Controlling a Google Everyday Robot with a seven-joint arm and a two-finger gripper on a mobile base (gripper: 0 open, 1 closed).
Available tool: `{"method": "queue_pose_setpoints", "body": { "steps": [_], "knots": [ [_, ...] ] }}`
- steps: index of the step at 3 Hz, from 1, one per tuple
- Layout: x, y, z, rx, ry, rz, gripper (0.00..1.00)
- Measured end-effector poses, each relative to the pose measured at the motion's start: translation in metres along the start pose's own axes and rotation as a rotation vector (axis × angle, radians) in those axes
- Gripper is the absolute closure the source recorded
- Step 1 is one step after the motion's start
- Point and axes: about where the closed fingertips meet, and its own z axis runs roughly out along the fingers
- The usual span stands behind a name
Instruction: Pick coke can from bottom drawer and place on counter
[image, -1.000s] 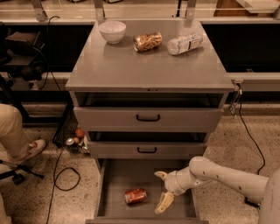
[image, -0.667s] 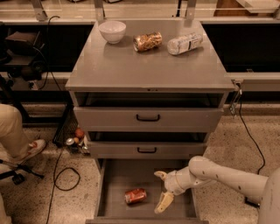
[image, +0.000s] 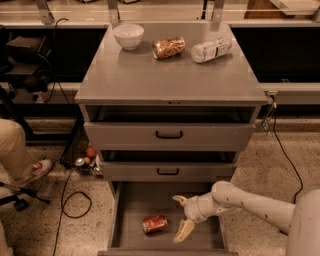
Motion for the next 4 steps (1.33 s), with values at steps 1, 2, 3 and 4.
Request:
{"method": "queue_pose_setpoints", "body": {
  "steps": [1, 2, 3, 4],
  "knots": [
    [0.025, -0.034, 0.047, 0.035, -0.07, -0.094, 0.0],
    [0.036, -0.049, 0.075, 0.051, -0.1, -0.137, 0.0],
    [0.045, -0.055, 0.107, 0.048, -0.136, -0.172, 0.0],
    [0.046, -0.057, 0.136, 0.036, -0.154, -0.218, 0.0]
  ]
}}
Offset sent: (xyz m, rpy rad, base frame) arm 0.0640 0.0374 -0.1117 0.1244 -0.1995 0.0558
